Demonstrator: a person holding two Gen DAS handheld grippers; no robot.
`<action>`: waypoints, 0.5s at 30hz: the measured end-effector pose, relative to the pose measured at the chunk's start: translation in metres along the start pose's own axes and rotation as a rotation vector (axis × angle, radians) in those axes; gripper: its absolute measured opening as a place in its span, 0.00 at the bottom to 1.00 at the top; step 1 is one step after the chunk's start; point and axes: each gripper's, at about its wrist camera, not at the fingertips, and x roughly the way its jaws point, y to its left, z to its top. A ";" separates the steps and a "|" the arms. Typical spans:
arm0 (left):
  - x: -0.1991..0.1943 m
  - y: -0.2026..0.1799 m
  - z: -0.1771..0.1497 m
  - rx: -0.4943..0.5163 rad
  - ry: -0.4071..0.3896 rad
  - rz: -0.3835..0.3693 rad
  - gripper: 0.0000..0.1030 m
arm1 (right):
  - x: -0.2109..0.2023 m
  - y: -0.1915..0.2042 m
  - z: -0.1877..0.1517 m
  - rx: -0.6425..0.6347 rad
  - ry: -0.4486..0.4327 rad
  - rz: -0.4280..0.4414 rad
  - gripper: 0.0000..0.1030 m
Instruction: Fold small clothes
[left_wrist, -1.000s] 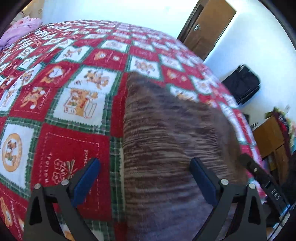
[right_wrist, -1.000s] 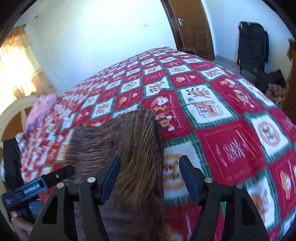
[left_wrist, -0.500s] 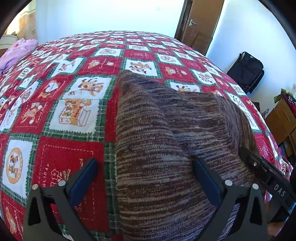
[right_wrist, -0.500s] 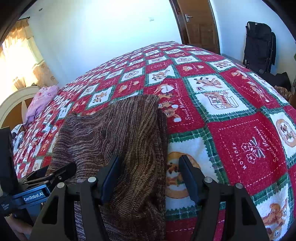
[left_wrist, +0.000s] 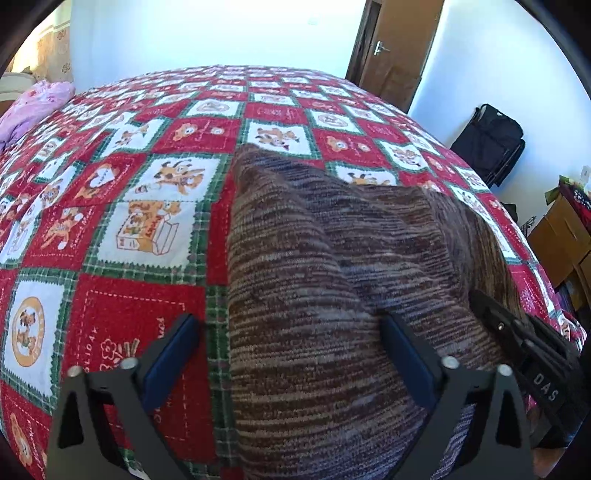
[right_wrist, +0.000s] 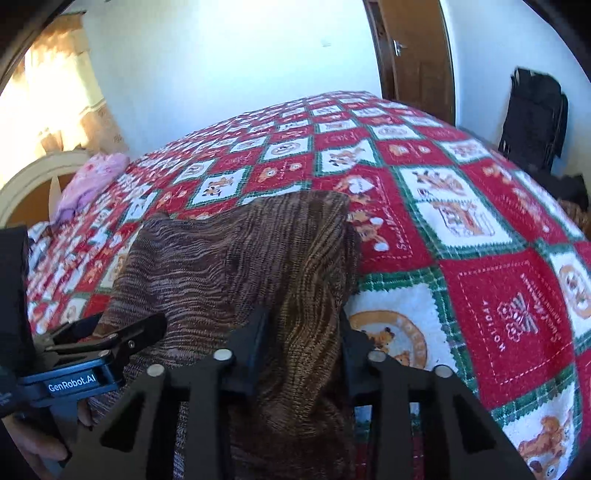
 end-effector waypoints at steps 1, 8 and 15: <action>-0.002 -0.003 -0.001 0.016 -0.013 -0.019 0.73 | -0.001 0.003 0.000 -0.013 -0.008 -0.013 0.27; -0.008 -0.016 -0.002 0.084 -0.049 -0.003 0.51 | -0.004 0.004 0.000 -0.024 -0.028 -0.041 0.20; -0.019 -0.011 0.001 0.015 -0.041 -0.027 0.31 | -0.016 0.016 0.000 -0.078 -0.056 -0.087 0.17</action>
